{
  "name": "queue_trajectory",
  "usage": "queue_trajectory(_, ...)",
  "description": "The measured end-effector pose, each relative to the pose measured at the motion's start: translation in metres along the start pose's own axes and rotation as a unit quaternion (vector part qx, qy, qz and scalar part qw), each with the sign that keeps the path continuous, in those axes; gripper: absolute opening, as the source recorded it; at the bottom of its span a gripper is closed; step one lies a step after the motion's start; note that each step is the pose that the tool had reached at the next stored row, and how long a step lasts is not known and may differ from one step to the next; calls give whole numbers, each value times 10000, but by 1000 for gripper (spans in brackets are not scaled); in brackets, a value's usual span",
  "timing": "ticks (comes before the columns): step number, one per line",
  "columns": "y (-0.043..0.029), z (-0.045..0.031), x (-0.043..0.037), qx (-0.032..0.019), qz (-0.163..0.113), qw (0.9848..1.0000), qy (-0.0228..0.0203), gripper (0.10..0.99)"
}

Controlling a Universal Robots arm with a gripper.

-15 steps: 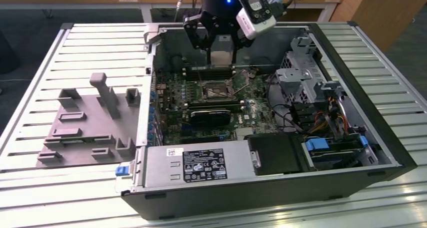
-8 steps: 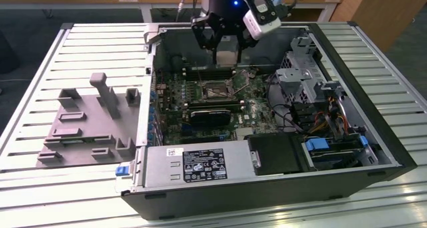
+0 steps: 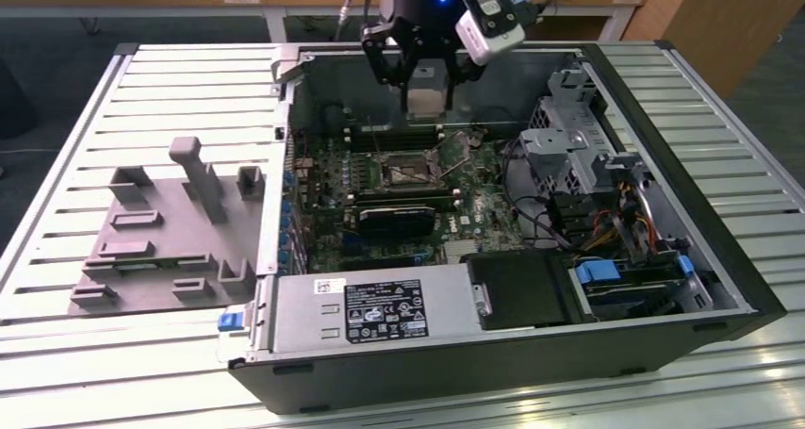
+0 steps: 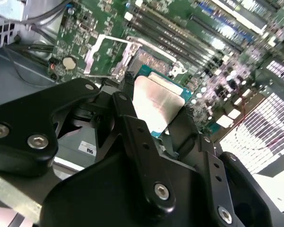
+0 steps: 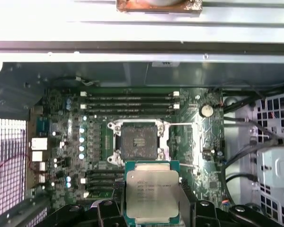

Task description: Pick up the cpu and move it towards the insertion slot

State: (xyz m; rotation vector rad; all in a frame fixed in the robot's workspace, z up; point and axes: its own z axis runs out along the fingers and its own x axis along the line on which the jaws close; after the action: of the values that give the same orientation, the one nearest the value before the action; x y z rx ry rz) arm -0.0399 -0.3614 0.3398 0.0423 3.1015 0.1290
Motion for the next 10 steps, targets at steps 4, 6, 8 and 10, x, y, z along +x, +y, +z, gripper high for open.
queue_trajectory(4,98,17,3,0,0,10000,0,537)
queue_trajectory(6,141,27,-3,0,0,10000,0,537)
queue_trajectory(8,193,40,-11,-1,-1,10000,0,537)
queue_trajectory(10,239,52,-15,1,0,10000,0,537)
